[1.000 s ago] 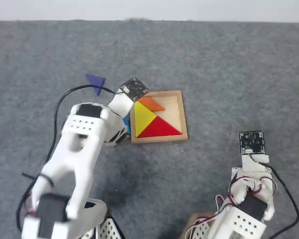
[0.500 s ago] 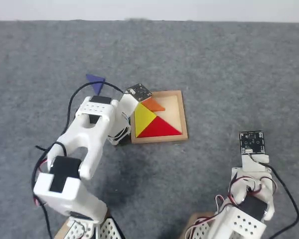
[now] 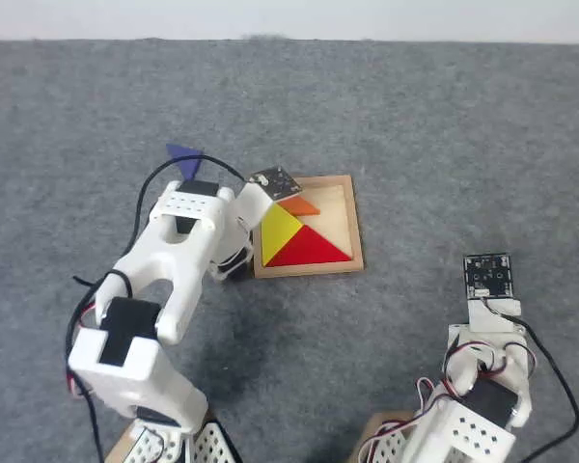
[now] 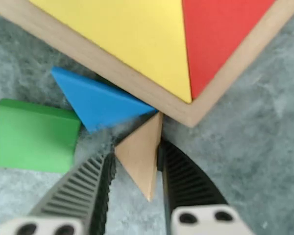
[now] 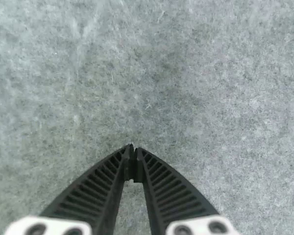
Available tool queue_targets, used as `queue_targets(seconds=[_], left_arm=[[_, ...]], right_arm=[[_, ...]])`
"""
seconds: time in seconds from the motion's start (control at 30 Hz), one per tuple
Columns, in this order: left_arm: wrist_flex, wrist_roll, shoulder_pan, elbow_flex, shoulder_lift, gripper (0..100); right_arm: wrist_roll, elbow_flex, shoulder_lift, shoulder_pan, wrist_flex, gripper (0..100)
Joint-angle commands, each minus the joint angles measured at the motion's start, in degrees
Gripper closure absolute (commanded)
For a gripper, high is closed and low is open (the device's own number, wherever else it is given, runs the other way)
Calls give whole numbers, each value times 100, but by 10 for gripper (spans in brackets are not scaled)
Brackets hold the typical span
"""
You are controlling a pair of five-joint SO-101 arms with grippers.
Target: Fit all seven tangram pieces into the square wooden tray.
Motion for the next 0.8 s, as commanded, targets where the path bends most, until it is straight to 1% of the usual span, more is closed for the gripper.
queue_targets(seconds=[0.0, 0.23, 0.47, 0.6, 0.77], left_arm=[[484, -44, 26, -251, -387, 971], [1433, -44, 35, -690, -1275, 986], [1556, 26, 360, -681, -1837, 986], [1248, 677, 835, -884, -1881, 986], [360, 1547, 1670, -1138, -1547, 986]], right_arm=[[70, 97, -75, -57, 40, 989], [62, 97, -75, -57, 40, 989], [62, 97, -75, -57, 40, 989], [53, 97, -75, -57, 31, 989], [44, 97, -75, -57, 31, 989]])
